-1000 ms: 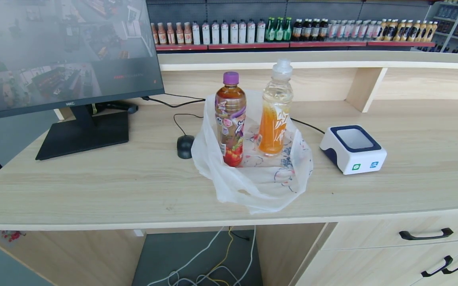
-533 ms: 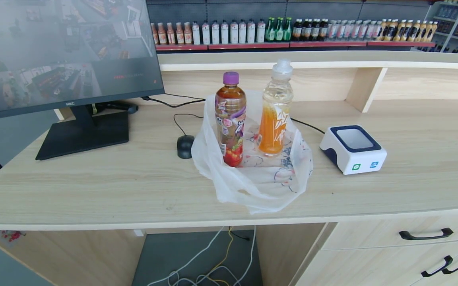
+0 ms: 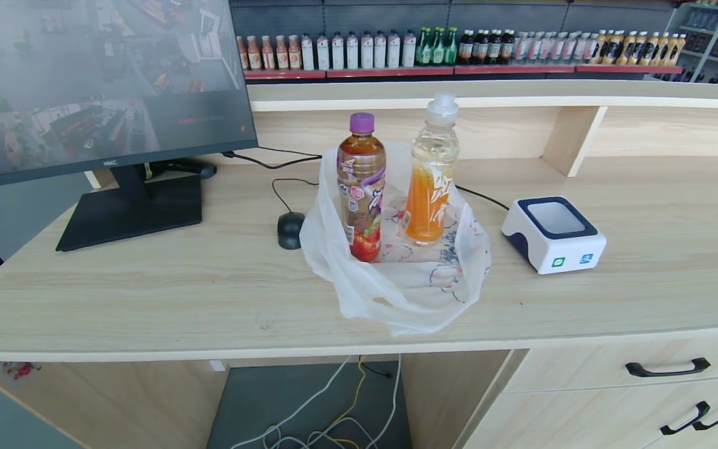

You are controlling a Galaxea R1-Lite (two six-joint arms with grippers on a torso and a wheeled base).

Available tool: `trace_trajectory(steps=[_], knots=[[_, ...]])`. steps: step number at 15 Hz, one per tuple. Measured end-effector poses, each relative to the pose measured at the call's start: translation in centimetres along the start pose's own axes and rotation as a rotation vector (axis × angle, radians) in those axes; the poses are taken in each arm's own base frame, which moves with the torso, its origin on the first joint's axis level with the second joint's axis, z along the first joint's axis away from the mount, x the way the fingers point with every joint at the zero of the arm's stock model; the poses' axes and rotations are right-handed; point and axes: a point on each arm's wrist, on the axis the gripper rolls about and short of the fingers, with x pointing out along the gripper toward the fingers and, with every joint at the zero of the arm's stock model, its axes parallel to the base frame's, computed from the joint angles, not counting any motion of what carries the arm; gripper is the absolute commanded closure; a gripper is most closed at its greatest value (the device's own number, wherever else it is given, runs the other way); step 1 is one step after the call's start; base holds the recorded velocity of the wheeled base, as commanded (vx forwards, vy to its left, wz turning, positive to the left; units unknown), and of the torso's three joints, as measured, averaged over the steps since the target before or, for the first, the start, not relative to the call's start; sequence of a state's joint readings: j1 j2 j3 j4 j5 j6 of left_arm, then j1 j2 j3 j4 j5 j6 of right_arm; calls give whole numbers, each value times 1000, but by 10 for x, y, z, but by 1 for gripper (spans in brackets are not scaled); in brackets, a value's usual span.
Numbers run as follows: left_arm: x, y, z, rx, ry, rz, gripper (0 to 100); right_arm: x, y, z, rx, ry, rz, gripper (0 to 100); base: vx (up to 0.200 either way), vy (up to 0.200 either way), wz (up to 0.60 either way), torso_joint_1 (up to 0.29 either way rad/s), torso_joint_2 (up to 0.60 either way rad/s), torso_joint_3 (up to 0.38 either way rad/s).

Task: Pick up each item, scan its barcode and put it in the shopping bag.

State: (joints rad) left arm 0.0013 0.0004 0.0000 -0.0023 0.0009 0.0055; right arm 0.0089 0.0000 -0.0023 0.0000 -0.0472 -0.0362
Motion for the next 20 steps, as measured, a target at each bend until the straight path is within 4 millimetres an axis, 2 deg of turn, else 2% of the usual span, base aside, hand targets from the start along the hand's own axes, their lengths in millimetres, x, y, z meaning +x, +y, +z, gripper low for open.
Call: trace_trajectory(steps=[4,8,13,20], knots=[[0,0,0,-1,0,0,0,0,0,0,16,0,-1,0,0,0,0,0,0,0],[0,0,0,-5,0,0,0,0,0,0,11,0,-1,0,-200,0,0,11,4,5],[0,0,0,-5,0,0,0,0,0,0,13,-1,-1,0,0,0,0,0,0,0],[0,0,0,-8,0,0,0,0,0,0,12,0,-1,0,0,-200,0,9,6,0]])
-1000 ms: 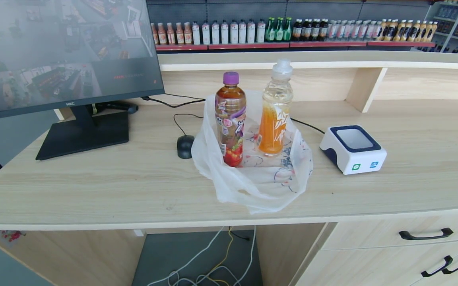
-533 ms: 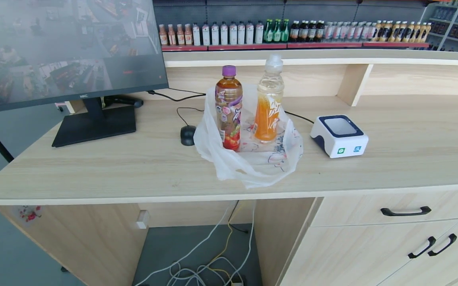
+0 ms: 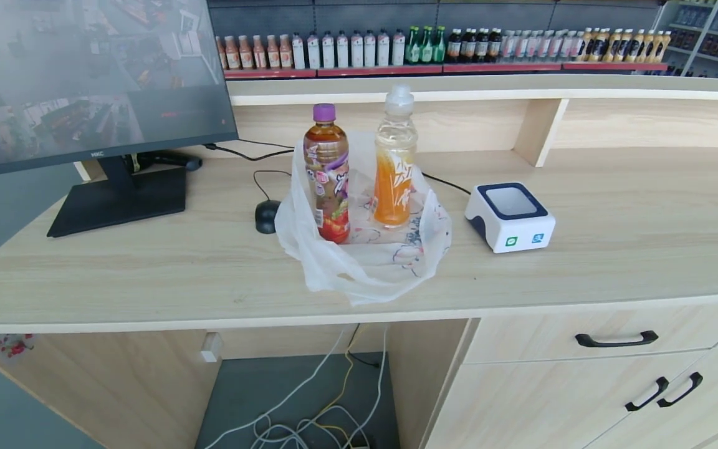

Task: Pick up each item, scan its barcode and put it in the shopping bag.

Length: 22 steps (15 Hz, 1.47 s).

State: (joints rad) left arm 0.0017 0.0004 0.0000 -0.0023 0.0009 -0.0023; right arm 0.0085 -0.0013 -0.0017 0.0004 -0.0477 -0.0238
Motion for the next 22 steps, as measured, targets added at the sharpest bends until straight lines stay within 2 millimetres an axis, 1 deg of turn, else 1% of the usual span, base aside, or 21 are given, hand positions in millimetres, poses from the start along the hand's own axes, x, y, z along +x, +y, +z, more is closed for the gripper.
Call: trace_trajectory(steps=[18,22], knots=[[0,0,0,-2,0,0,0,0,0,0,1,0,0,0,0,-200,0,2,2,2],[0,0,0,-1,1,0,0,0,0,0,1,0,0,0,0,0,0,0,0,0]])
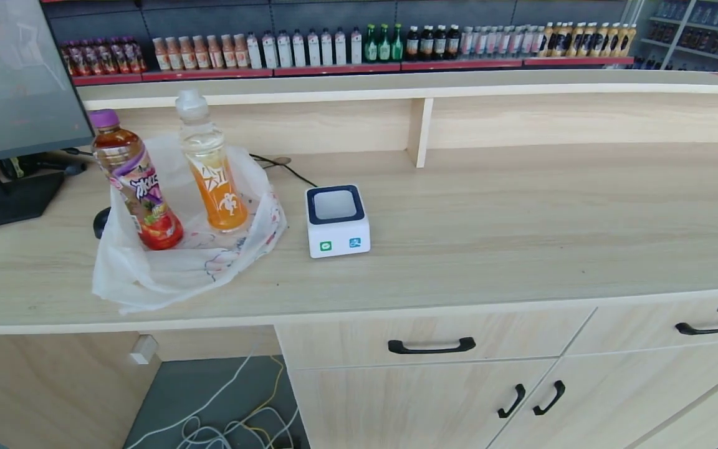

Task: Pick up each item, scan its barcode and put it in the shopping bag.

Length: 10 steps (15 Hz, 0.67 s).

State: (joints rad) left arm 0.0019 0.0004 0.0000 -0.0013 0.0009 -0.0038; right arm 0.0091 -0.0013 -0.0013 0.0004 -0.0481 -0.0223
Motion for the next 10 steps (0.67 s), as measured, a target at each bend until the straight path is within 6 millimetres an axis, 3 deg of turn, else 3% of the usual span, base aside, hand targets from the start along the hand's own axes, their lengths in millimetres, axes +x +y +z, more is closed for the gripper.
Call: trace_trajectory(steps=[10], knots=[[0,0,0,8,-1,-1,0,0,0,0,-5,-1,0,0,0,0,0,0,0,0]])
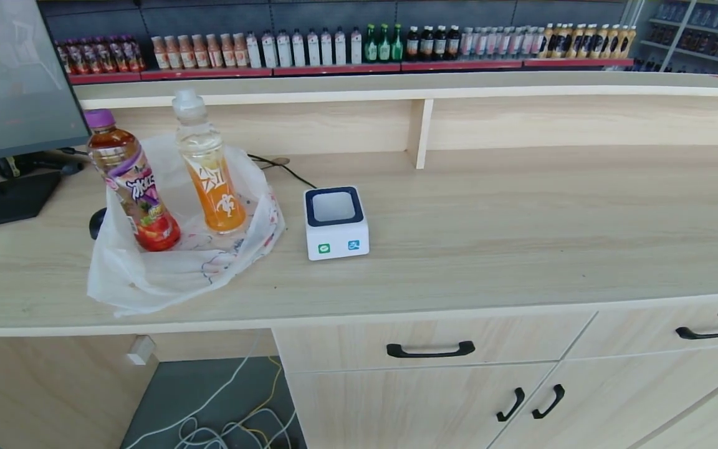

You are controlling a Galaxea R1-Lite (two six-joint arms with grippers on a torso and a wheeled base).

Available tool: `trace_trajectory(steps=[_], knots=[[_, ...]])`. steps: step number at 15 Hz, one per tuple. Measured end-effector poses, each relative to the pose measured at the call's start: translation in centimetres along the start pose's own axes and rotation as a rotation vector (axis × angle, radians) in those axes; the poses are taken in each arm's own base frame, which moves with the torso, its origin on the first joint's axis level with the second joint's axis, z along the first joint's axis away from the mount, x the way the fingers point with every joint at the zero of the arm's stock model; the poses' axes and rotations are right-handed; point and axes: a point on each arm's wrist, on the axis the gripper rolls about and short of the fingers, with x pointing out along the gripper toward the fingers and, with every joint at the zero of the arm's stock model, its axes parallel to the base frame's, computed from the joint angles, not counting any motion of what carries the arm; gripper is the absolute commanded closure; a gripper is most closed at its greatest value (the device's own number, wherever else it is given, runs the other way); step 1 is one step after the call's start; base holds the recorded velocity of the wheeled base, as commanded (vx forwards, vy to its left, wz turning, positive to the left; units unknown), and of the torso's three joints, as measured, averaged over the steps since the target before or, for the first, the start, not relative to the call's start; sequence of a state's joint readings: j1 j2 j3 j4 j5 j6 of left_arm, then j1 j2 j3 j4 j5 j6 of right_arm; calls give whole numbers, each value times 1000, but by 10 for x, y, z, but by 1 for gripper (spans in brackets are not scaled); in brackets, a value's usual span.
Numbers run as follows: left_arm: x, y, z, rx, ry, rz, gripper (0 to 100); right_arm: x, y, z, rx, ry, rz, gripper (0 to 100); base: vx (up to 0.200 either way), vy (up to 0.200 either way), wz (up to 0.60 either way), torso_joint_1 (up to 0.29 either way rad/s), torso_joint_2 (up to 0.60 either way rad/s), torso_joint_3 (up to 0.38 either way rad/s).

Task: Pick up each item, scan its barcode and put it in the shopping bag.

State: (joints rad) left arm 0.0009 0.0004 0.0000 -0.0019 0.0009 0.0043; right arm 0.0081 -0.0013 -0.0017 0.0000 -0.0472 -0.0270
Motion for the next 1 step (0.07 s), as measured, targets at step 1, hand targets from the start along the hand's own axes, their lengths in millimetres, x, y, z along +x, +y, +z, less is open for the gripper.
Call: trace_trajectory(steps=[1], knots=[[0,0,0,0,0,1,0,0,0,0,3,0,1,0,0,0,0,0,0,0]])
